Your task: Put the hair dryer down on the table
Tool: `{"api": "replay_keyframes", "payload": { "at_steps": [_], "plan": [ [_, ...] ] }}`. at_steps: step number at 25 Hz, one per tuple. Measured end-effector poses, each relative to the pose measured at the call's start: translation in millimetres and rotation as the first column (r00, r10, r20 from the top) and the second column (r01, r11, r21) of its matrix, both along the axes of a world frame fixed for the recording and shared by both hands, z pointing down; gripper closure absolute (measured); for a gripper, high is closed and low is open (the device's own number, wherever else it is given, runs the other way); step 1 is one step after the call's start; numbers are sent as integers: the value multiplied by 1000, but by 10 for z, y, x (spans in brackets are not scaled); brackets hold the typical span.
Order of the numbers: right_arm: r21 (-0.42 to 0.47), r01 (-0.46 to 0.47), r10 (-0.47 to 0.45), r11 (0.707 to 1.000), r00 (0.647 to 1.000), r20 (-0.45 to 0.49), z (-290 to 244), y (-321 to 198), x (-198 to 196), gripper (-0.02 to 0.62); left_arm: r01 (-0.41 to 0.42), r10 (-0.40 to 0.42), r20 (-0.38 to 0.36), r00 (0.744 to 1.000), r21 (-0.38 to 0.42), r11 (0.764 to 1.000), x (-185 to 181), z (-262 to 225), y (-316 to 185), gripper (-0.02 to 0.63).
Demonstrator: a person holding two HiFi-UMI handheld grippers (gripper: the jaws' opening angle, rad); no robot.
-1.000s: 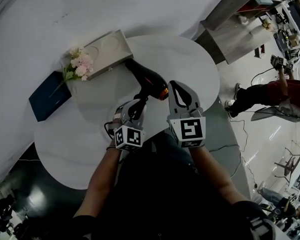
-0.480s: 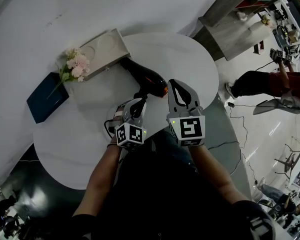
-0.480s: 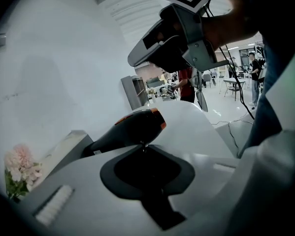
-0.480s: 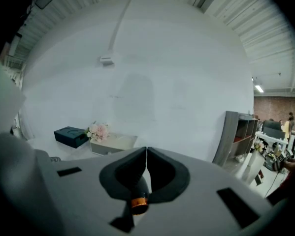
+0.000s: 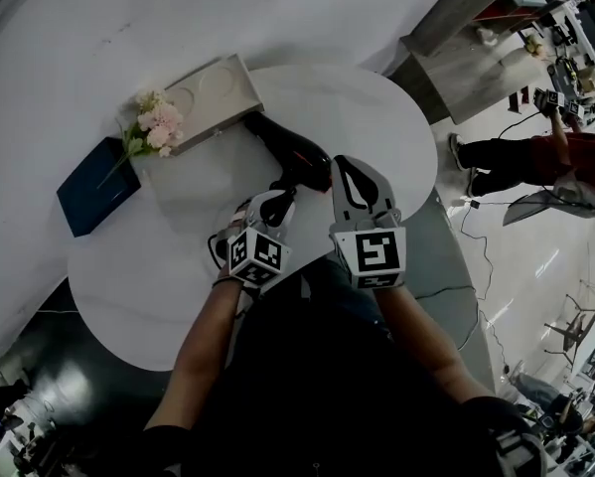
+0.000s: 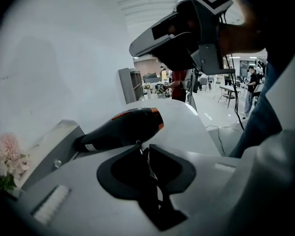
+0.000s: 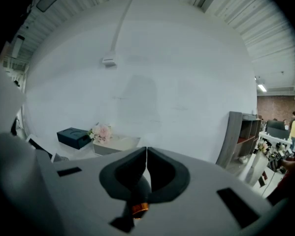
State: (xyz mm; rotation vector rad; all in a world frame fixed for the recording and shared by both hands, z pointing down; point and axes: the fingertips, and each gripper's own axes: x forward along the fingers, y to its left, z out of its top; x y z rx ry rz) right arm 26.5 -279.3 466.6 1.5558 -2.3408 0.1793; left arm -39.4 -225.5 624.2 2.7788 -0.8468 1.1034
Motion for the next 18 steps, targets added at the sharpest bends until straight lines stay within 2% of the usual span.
{"api": "replay_keyframes", "payload": {
  "at_steps": [1, 3, 5, 8, 10, 12, 15, 17, 18],
  "plan": [
    [3, 6, -6, 1000, 1000, 3, -8, -3, -13, 583, 3, -3, -10, 1000, -32, 999, -1, -5, 8, 538],
    [12, 18, -18, 1000, 1000, 10, -51, -19, -49, 583, 22, -26, -50, 998, -82, 996, -21, -85, 14, 462],
    [21, 30, -31, 999, 999, 28, -124, -38, -103, 583, 70, -80, -117, 990, -87, 994, -77, -318, -21, 451],
    [61, 70, -74, 996, 995, 71, -332, -80, -248, 583, 189, -185, -230, 955, -6, 982, -276, -903, -157, 463],
    [100, 109, -118, 989, 989, 93, -528, -109, -379, 583, 309, -276, -314, 908, 60, 949, -492, -1335, -249, 507],
    [145, 154, -170, 977, 980, 104, -755, -130, -521, 583, 447, -368, -407, 836, 116, 887, -742, -1775, -309, 552],
    [251, 216, -246, 944, 965, 95, -1178, -197, -724, 583, 625, -460, -515, 723, 205, 753, -1123, -2405, -353, 594],
    [328, 252, -294, 910, 952, 85, -1476, -252, -836, 583, 703, -490, -560, 668, 258, 663, -1338, -2787, -362, 594],
    [359, 263, -311, 896, 947, 82, -1621, -267, -871, 583, 728, -499, -574, 649, 281, 625, -1422, -2962, -353, 594]
  ]
}}
